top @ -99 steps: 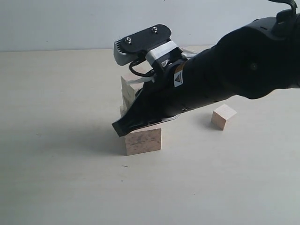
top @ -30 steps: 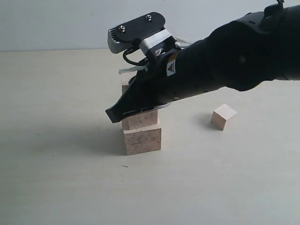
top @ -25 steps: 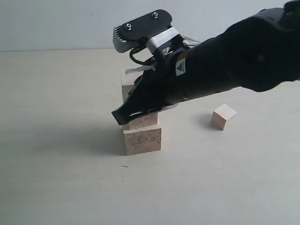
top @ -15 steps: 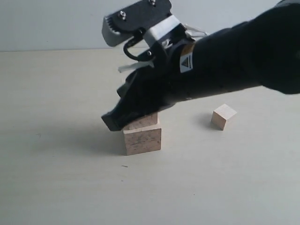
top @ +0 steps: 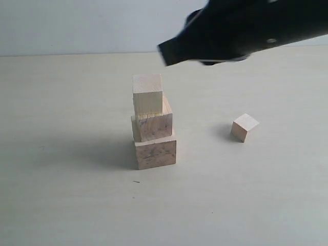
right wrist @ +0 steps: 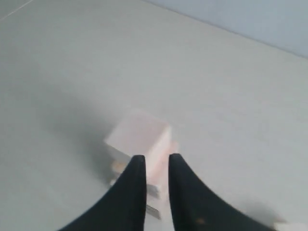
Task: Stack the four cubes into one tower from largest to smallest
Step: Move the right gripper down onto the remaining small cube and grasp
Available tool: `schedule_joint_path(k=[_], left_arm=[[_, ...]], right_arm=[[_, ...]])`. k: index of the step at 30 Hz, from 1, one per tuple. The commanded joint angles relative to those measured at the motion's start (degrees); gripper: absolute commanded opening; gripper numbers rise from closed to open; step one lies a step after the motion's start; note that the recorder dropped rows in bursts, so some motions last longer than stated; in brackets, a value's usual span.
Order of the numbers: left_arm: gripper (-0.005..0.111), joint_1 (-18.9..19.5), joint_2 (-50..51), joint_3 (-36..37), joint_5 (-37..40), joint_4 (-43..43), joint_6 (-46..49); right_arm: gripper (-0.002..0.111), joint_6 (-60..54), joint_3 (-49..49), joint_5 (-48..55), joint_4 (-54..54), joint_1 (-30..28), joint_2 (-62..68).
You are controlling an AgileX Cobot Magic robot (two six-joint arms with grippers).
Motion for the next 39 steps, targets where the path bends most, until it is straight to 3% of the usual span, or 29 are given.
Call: schedule_joint_path(k=[1, 6, 12, 26, 39], left_arm=[[0.000, 0.1, -0.4, 0.2, -0.2, -0.1, 0.1], [0.000, 0.1, -0.4, 0.2, -0.2, -0.1, 0.1], [0.000, 0.1, -0.4, 0.2, -0.2, -0.1, 0.1], [0.000, 0.1, -0.4, 0.2, -0.2, -0.1, 0.1], [0.000, 0.1, -0.4, 0.2, -0.2, -0.1, 0.1]], right_arm=[[0.026, 0.8, 1.1, 10.7, -6.9, -8.3, -6.2], [0.051, -4.8, 1.1, 21.3, -6.2, -18.4, -2.6], [0.066, -13.2, -1.1, 20.7, -2.4, -20.2, 11.3], [0.067, -21.9, -2.1, 8.9, -3.4, -20.2, 25.6], [0.075, -22.2, -6.6, 11.9, -5.0, -20.4, 33.2]])
